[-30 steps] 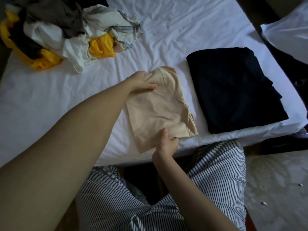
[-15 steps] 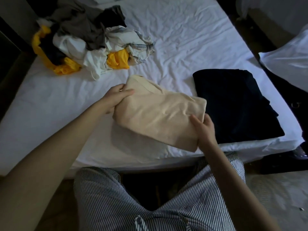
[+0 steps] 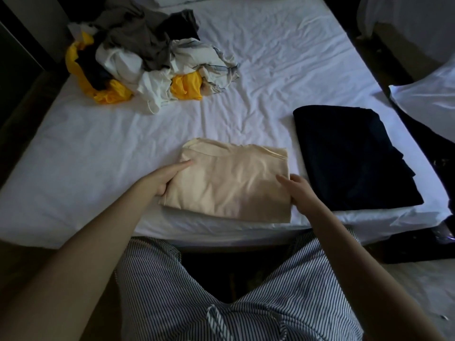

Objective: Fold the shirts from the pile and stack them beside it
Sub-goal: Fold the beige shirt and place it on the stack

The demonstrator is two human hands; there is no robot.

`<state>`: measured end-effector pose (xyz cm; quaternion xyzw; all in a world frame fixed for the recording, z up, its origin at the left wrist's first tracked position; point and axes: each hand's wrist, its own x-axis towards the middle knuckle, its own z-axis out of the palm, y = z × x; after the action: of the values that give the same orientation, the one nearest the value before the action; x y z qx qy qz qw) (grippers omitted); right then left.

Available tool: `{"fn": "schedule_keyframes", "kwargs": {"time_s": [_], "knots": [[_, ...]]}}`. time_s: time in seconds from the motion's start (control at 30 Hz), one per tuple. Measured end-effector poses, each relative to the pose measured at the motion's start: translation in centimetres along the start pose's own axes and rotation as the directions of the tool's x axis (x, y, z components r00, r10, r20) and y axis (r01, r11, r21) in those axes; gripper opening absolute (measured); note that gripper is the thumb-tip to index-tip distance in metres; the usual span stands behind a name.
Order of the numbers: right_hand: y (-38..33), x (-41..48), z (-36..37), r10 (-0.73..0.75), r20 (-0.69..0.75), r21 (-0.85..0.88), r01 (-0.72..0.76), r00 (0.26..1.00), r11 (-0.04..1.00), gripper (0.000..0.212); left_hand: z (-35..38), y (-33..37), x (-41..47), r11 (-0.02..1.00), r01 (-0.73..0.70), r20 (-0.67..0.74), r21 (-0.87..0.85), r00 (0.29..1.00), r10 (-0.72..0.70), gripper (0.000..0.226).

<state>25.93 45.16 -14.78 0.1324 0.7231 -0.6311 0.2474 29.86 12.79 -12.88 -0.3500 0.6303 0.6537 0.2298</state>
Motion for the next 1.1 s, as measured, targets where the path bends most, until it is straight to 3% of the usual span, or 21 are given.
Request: {"fn": "schedule_keyframes", "kwargs": {"time_s": [0.1,0.2,0.33,0.5,0.6,0.8,0.93,1.03,1.1], "knots": [[0.0,0.1,0.1,-0.03,0.012,0.018,0.03,0.999,0.999,0.03,0.6,0.1,0.1,1.0,0.006,-0.024,-0.005,1.0,-0.006,0.035],[-0.3,-0.1,-0.2,-0.044,0.033,0.098,0.041,0.998,0.994,0.02,0.9,0.5,-0.2,0.994,-0.092,-0.074,-0.056,0.993,0.088,0.022],[-1.1,-0.5,-1.3,-0.077,0.065,0.194,0.063,0.995,0.979,0.022,1.3,2.4,-0.7,0.975,-0.22,-0.142,-0.014,0.966,0.216,0.044],[-2.7,-1.9,-4.1,-0.159,0.056,0.315,0.134,0.986,0.94,0.02,4.6,7.5,-1.1,0.914,-0.397,-0.072,0.079,0.913,0.402,0.057],[-2.9,-2.9,-6.2,-0.204,-0.008,0.386,0.192,0.979,0.902,0.02,7.3,11.2,-0.9,0.876,-0.462,-0.003,0.139,0.884,0.467,0.052],[-1.9,-5.1,-10.6,-0.295,-0.185,0.51,0.349,0.937,0.786,0.027,14.9,17.8,-0.2,0.805,-0.492,0.206,0.332,0.87,0.447,0.042],[-0.7,-5.7,-13.1,-0.255,-0.358,0.605,0.431,0.898,0.67,0.053,22.1,21.2,0.3,0.715,-0.544,0.338,0.439,0.837,0.43,0.032],[0.2,-5.6,-14.4,-0.188,-0.463,0.679,0.483,0.866,0.552,0.032,27.8,23.3,0.9,0.645,-0.595,0.408,0.479,0.802,0.436,0.029],[1.3,-4.7,-14.7,-0.083,-0.505,0.71,0.468,0.859,0.526,0.029,31.2,24.1,2.1,0.589,-0.625,0.412,0.512,0.78,0.47,0.036]]}}
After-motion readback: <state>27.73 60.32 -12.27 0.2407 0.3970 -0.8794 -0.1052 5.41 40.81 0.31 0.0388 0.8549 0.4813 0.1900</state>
